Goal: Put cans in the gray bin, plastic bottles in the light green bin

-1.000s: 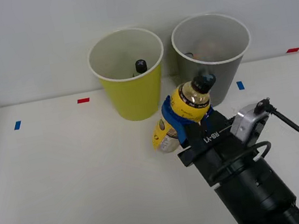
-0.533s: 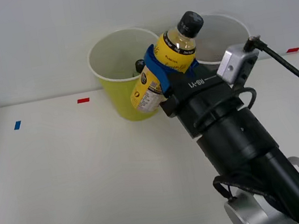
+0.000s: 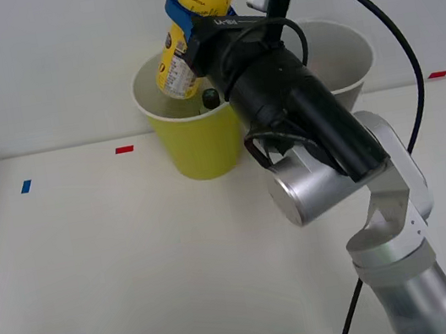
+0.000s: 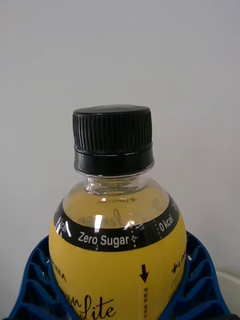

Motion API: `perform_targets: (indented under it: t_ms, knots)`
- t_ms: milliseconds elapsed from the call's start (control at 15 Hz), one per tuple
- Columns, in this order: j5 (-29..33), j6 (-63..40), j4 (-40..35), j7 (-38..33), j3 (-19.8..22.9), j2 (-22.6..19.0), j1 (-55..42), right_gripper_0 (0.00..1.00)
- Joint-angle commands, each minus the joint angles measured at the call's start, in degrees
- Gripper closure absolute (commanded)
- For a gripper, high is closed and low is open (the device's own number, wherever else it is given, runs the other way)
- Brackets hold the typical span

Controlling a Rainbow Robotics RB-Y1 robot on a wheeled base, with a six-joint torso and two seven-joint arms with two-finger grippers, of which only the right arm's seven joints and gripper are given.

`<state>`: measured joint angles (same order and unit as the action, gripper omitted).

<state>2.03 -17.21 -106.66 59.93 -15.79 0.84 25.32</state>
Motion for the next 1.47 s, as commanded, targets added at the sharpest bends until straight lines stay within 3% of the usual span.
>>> perform_targets:
  t_ms: [67, 667, 1067, 1200, 1267, 1400, 1467]
  knots:
    - [-0.36, 0.25, 8.40, 0.37, 3.31, 0.16, 6.76, 1.00]
    - [-1.33, 0.25, 16.13, 0.72, 2.60, -0.13, 11.33, 1.00]
    - [-1.15, 0.51, 16.31, 0.37, 2.34, 0.04, 11.51, 1.00]
    - [-1.24, 0.60, 16.31, 0.10, 2.16, 0.04, 11.60, 0.94]
    - [-1.42, 0.60, 16.40, 0.01, 2.16, 0.04, 11.68, 0.79]
    - [-1.50, 0.60, 16.31, -0.16, 2.08, 0.04, 11.86, 0.00]
    - [-1.42, 0.60, 16.40, -0.07, 1.99, 0.13, 11.77, 0.00]
